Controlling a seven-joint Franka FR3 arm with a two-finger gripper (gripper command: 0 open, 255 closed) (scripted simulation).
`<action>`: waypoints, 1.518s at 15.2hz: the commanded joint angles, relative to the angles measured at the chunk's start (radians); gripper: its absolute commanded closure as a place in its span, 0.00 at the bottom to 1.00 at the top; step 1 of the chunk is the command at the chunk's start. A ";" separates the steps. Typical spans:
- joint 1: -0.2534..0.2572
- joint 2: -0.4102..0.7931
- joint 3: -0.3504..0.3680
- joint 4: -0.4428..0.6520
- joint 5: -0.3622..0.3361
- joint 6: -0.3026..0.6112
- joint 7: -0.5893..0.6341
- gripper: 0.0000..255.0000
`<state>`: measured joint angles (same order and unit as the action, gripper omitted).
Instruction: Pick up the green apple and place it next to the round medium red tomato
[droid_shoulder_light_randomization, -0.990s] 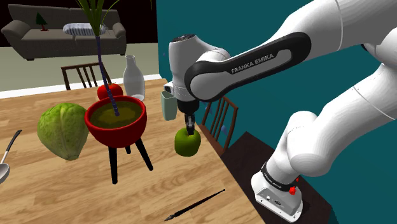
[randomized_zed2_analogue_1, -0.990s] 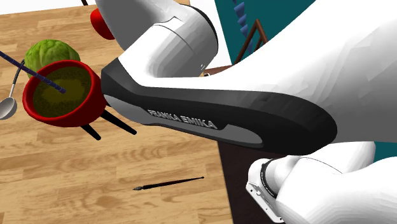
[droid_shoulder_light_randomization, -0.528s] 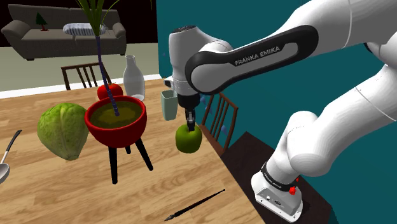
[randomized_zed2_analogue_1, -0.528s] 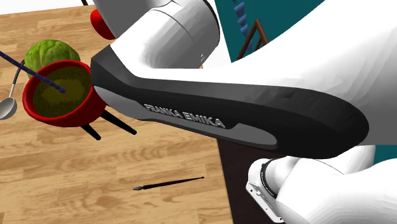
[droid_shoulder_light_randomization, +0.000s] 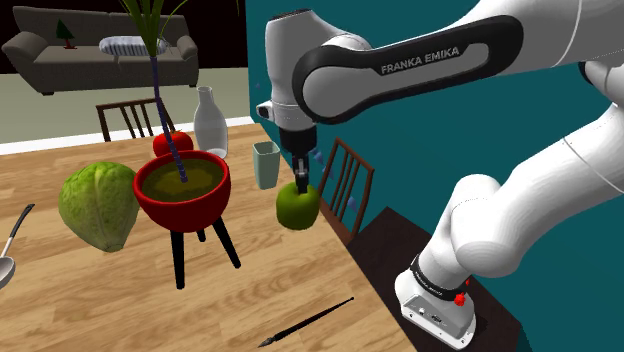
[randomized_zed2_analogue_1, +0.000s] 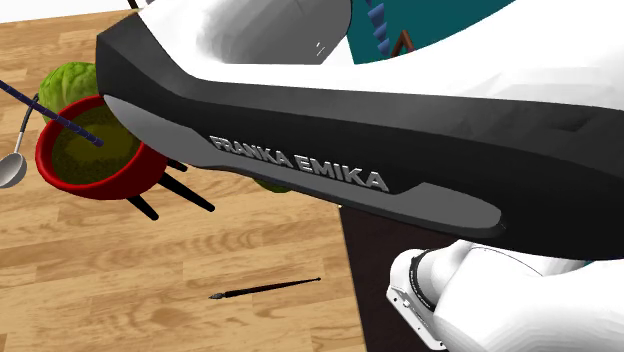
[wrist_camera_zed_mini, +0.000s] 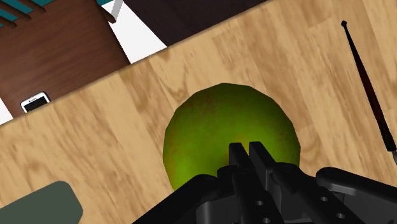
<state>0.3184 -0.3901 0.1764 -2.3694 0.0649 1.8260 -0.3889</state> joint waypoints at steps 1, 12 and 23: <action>0.000 -0.007 -0.001 0.020 0.000 -0.027 0.000 1.00; -0.002 -0.026 -0.009 0.152 -0.003 -0.178 -0.001 1.00; -0.010 0.018 -0.017 0.317 -0.015 -0.299 -0.004 1.00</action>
<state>0.3122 -0.3928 0.1627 -2.0766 0.0550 1.5308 -0.3886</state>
